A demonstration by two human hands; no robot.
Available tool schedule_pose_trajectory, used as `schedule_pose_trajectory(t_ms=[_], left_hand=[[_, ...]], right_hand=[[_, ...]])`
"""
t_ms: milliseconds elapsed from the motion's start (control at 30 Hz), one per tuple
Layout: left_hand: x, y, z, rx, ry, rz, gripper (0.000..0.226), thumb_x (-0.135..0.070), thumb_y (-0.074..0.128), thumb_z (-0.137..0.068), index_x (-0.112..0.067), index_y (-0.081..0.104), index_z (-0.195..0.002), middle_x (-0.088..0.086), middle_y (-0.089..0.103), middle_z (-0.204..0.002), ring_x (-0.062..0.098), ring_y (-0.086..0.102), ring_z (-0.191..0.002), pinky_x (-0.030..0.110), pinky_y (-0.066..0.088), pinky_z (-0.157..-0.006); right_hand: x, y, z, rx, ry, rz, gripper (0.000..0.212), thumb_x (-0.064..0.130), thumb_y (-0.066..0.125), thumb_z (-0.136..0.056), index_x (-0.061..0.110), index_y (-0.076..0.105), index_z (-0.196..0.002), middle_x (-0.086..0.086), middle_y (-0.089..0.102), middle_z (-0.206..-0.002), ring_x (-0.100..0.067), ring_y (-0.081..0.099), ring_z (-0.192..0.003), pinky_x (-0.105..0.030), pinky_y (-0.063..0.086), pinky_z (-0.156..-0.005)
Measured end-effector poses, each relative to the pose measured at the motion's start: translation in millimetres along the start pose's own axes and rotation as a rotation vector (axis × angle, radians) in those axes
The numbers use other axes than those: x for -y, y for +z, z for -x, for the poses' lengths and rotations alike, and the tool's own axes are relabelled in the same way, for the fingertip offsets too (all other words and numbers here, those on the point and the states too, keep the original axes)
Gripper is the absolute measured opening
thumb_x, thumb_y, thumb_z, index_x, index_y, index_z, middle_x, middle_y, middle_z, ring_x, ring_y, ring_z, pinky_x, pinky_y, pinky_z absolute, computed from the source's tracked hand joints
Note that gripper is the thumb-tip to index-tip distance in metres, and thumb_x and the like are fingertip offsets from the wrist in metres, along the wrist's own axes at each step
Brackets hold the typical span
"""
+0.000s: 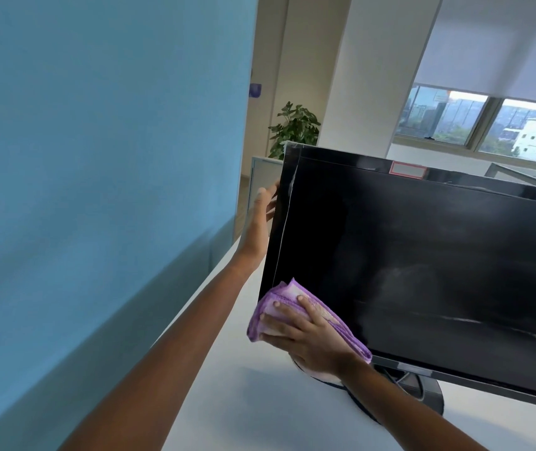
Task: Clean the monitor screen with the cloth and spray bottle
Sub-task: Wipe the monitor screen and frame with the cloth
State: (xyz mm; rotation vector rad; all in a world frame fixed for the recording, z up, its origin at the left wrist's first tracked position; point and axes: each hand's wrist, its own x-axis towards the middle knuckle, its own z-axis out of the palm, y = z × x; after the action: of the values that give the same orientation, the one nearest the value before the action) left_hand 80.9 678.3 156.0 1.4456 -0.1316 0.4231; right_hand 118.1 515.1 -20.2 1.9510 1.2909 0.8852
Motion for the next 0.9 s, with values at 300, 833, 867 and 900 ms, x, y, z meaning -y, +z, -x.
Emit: schedule_pose_trajectory(t_ms=[300, 833, 867, 900], left_hand=[[0, 3, -3, -0.033, 0.010, -0.025, 0.049, -0.027, 0.006, -0.099, -0.014, 0.028, -0.140, 0.008, 0.029, -0.150, 0.025, 0.029, -0.137, 0.038, 0.021, -0.114], [-15, 30, -34, -0.201, 0.636, -0.956, 0.062, -0.041, 0.008, -0.089, -0.016, 0.020, -0.144, 0.004, 0.018, -0.155, 0.016, 0.004, -0.144, 0.032, -0.001, -0.117], [-15, 32, -36, -0.187, 0.636, -0.993, 0.063, -0.041, 0.007, -0.088, -0.015, 0.020, -0.144, 0.004, 0.019, -0.155, 0.016, 0.004, -0.144, 0.034, -0.001, -0.117], [-13, 33, -38, -0.179, 0.633, -1.019, 0.063, -0.042, 0.006, -0.088, -0.015, 0.020, -0.144, 0.004, 0.020, -0.155, 0.017, 0.005, -0.144, 0.036, 0.000, -0.117]], right_hand=[[-50, -9, 42, -0.088, -0.196, 0.063, 0.034, 0.028, 0.048, -0.082, 0.038, 0.058, -0.112, 0.014, 0.049, -0.136, -0.019, 0.028, -0.135, -0.048, 0.004, -0.115], [-180, -74, -10, -0.459, 0.594, -0.014, 0.052, 0.038, 0.039, -0.090, 0.032, 0.031, -0.141, -0.005, 0.025, -0.151, -0.034, 0.016, -0.140, -0.055, 0.014, -0.113], [-173, -71, -11, -0.457, 0.588, -0.018, 0.053, 0.038, 0.040, -0.089, 0.032, 0.031, -0.141, -0.005, 0.027, -0.151, -0.034, 0.017, -0.140, -0.055, 0.014, -0.113], [-165, -67, -11, -0.448, 0.578, -0.023, 0.053, 0.039, 0.040, -0.089, 0.033, 0.032, -0.140, -0.005, 0.027, -0.150, -0.033, 0.016, -0.140, -0.053, 0.012, -0.113]])
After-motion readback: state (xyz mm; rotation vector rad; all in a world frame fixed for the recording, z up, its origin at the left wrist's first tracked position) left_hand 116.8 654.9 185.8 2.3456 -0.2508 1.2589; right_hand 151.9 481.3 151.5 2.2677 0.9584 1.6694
